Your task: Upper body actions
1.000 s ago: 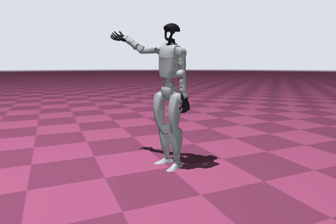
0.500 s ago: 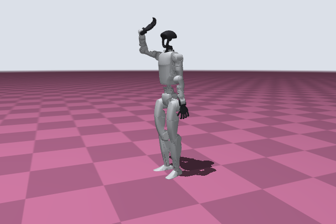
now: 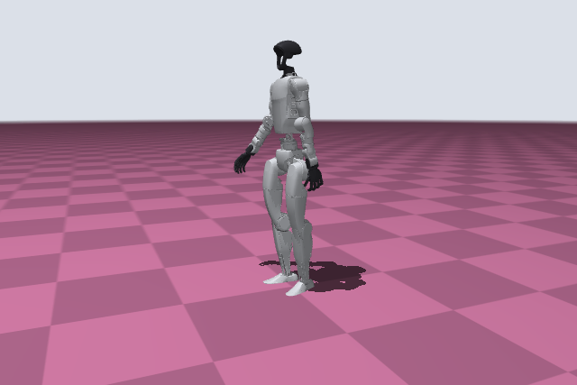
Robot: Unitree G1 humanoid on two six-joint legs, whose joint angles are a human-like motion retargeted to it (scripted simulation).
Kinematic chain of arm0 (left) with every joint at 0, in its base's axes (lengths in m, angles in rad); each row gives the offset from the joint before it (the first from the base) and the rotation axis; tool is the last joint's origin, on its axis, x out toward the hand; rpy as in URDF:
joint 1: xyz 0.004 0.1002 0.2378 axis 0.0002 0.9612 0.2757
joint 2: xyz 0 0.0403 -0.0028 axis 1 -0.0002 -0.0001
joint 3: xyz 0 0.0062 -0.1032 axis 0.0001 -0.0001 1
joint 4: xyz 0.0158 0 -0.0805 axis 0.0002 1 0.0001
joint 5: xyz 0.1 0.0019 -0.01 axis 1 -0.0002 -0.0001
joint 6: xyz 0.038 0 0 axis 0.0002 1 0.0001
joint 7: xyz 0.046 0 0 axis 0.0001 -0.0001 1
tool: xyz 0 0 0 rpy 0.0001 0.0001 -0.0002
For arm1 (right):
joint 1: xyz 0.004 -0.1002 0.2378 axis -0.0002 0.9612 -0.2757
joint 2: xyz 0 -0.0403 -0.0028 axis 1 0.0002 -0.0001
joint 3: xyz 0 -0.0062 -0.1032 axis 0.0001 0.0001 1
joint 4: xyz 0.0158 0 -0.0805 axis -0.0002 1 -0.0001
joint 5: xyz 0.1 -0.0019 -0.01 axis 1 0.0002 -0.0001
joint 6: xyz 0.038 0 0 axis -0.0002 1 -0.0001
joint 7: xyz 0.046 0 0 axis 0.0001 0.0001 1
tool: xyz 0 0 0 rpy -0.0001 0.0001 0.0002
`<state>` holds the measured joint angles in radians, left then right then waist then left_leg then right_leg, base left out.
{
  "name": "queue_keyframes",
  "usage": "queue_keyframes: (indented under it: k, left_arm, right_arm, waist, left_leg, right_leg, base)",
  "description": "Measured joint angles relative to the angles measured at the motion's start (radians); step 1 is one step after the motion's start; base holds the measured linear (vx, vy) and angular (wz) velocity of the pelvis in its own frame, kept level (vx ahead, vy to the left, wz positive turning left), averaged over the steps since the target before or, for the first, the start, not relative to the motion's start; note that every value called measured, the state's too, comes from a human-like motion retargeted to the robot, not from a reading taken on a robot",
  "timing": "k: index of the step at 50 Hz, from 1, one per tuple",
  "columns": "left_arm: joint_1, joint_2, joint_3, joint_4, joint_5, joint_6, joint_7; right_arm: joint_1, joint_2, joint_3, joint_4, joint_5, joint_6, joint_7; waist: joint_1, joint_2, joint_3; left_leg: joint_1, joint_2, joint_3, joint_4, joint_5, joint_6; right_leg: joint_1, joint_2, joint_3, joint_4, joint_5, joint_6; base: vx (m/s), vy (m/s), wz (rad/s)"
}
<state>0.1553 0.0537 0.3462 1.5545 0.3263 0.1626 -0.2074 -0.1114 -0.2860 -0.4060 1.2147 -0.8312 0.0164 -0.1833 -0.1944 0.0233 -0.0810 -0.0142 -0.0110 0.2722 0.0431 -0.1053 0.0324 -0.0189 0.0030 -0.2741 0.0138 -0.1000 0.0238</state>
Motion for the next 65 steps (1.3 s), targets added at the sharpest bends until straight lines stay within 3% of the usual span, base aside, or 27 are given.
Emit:
queue_keyframes:
  k: [5,9,12,15,18,22,25,27,30,36,40,43,47,50,53,58,61,63,65]
  left_arm:
    - [-0.024,0.005,0.023,0.006,0.080,0.006,-0.003]
    - [-0.040,0.053,0.198,-0.014,0.216,0.017,0.327]
    - [-0.070,0.207,0.368,0.023,0.277,0.017,0.538]
    - [-0.073,0.442,0.524,0.022,0.283,0.106,0.550]
    - [-0.093,0.683,0.673,-0.005,0.099,0.141,0.540]
    - [-0.214,0.958,0.789,-0.074,-0.179,-0.007,0.606]
    - [-0.351,1.120,0.767,-0.164,-0.248,-0.104,0.638]
    - [-0.533,1.229,0.646,-0.240,-0.235,-0.165,0.680]
    - [-0.831,1.303,0.374,-0.367,-0.189,-0.225,0.761]
    - [-1.505,1.190,-0.310,-0.607,0.147,-0.312,0.886]
    - [-1.789,1.119,-0.719,-0.749,0.458,-0.288,0.888]
    - [-1.914,1.078,-0.887,-0.837,0.687,-0.244,0.980]
    - [-1.956,1.023,-0.922,-0.820,0.773,-0.283,1.062]
    - [-1.910,1.028,-0.818,-0.700,0.654,-0.292,1.009]
    - [-1.822,1.096,-0.660,-0.531,0.517,-0.247,0.954]
    - [-1.557,1.285,-0.271,-0.266,0.068,-0.154,0.771]
    - [-1.353,1.317,0.083,-0.163,-0.387,-0.103,0.502]
    - [-1.217,1.313,0.307,-0.119,-0.753,-0.142,0.231]
    - [-1.103,1.297,0.488,-0.111,-1.147,-0.304,0.109]
  right_arm:
    - [0.138,0.194,0.081,0.281,-0.094,0.131,0.038]
    - [0.186,0.190,0.012,0.461,-0.062,0.143,-0.067]
    - [0.191,0.123,-0.095,0.482,0.041,0.179,-0.092]
    - [0.153,0.036,-0.262,0.423,0.200,0.196,-0.089]
    - [0.085,-0.111,-0.444,0.333,0.295,0.217,-0.087]
    - [-0.077,-0.446,-0.556,0.247,0.384,0.264,-0.096]
    - [-0.276,-0.663,-0.503,0.151,0.429,0.255,-0.100]
    - [-0.504,-0.790,-0.330,0.035,0.480,0.253,-0.143]
    - [-0.800,-0.870,-0.003,-0.189,0.540,0.251,-0.243]
    - [-1.267,-0.922,0.645,-0.640,0.446,0.241,-0.498]
    - [-1.597,-0.926,1.086,-0.834,0.296,0.239,-0.669]
    - [-1.806,-0.906,1.341,-0.866,0.146,0.208,-0.759]
    - [-1.878,-0.917,1.443,-0.808,0.124,0.193,-0.815]
    - [-1.792,-0.955,1.337,-0.668,0.228,0.129,-0.801]
    - [-1.631,-1.001,1.114,-0.470,0.310,0.101,-0.691]
    - [-1.302,-1.013,0.531,-0.114,0.422,0.136,-0.365]
    - [-1.106,-1.016,0.137,0.022,0.656,0.247,-0.144]
    - [-0.981,-1.012,-0.119,0.059,0.923,0.299,0.016]
    - [-0.886,-0.976,-0.343,0.046,1.264,0.276,0.131]
  waist:
    - [0.018,0.014,0.021]
    - [0.038,0.026,0.008]
    - [0.049,0.033,-0.007]
    - [0.054,0.023,-0.020]
    - [0.079,0.020,-0.048]
    - [0.120,0.037,-0.113]
    - [0.124,0.048,-0.147]
    - [0.125,0.052,-0.165]
    - [0.121,0.056,-0.198]
    - [0.145,0.053,-0.236]
    - [0.163,0.041,-0.264]
    - [0.178,0.030,-0.282]
    - [0.203,0.014,-0.302]
    - [0.220,0.016,-0.310]
    - [0.224,0.022,-0.321]
    - [0.199,0.036,-0.297]
    - [0.194,0.034,-0.271]
    - [0.198,0.034,-0.259]
    - [0.207,0.032,-0.257]
  left_leg:
    - [0.003,0.001,0.002,0.000,0.003,-0.003]
    - [-0.008,-0.004,-0.013,0.001,0.007,-0.005]
    - [-0.019,-0.011,-0.030,0.003,0.011,-0.005]
    - [-0.030,-0.019,-0.044,0.004,0.013,-0.006]
    - [-0.040,-0.019,-0.049,0.001,0.012,-0.005]
    - [-0.076,-0.015,-0.038,0.003,0.006,-0.004]
    - [-0.098,-0.020,-0.036,0.003,0.005,-0.005]
    - [-0.112,-0.026,-0.038,0.003,0.005,-0.006]
    - [-0.134,-0.032,-0.041,0.005,0.004,-0.007]
    - [-0.130,-0.028,-0.034,0.004,0.001,-0.009]
    - [-0.129,-0.022,-0.030,0.003,-0.002,-0.009]
    - [-0.128,-0.017,-0.029,0.002,-0.004,-0.010]
    - [-0.133,-0.013,-0.031,0.003,-0.005,-0.011]
    - [-0.145,-0.012,-0.031,0.003,-0.006,-0.012]
    - [-0.162,-0.012,-0.032,0.003,-0.006,-0.013]
    - [-0.177,-0.017,-0.033,0.004,-0.007,-0.013]
    - [-0.177,-0.021,-0.029,0.003,-0.009,-0.012]
    - [-0.178,-0.026,-0.028,0.003,-0.010,-0.010]
    - [-0.186,-0.028,-0.025,0.002,-0.011,-0.010]
  right_leg:
    - [0.005,-0.003,0.006,0.002,-0.002,0.001]
    - [0.009,-0.011,-0.010,0.000,-0.008,0.004]
    - [0.010,-0.019,-0.026,-0.003,-0.014,0.006]
    - [0.009,-0.025,-0.041,-0.006,-0.018,0.007]
    - [-0.004,-0.025,-0.043,-0.005,-0.020,0.009]
    - [-0.050,-0.025,-0.029,0.003,-0.019,0.012]
    - [-0.073,-0.031,-0.030,0.004,-0.020,0.013]
    - [-0.086,-0.038,-0.033,0.003,-0.021,0.013]
    - [-0.104,-0.044,-0.037,0.003,-0.024,0.014]
    - [-0.101,-0.040,-0.033,0.002,-0.027,0.014]
    - [-0.100,-0.032,-0.030,0.002,-0.031,0.015]
    - [-0.100,-0.027,-0.027,0.003,-0.033,0.015]
    - [-0.103,-0.024,-0.027,0.003,-0.037,0.017]
    - [-0.115,-0.024,-0.024,0.004,-0.039,0.018]
    - [-0.132,-0.025,-0.025,0.005,-0.040,0.019]
    - [-0.147,-0.029,-0.027,0.006,-0.040,0.019]
    - [-0.151,-0.031,-0.023,0.006,-0.039,0.017]
    - [-0.155,-0.033,-0.020,0.005,-0.037,0.015]
    - [-0.165,-0.034,-0.015,0.005,-0.035,0.013]
  base:
    - [0.00,0.00,0.00]
    - [0.06,0.04,0.26]
    - [0.06,0.05,0.37]
    - [0.02,0.00,0.31]
    - [0.05,0.04,0.08]
    - [0.05,0.15,-0.16]
    - [-0.01,0.14,0.04]
    - [-0.04,0.10,0.12]
    - [-0.01,0.02,0.04]
    - [0.01,-0.01,-0.02]
    - [0.00,0.00,0.00]
    - [0.10,-0.05,-0.04]
    - [0.08,-0.05,0.02]
    - [-0.02,0.04,0.02]
    - [-0.05,0.06,0.05]
    - [-0.12,0.05,0.02]
    - [-0.13,0.05,-0.09]
    - [-0.12,0.05,-0.12]
    - [-0.10,0.02,-0.13]
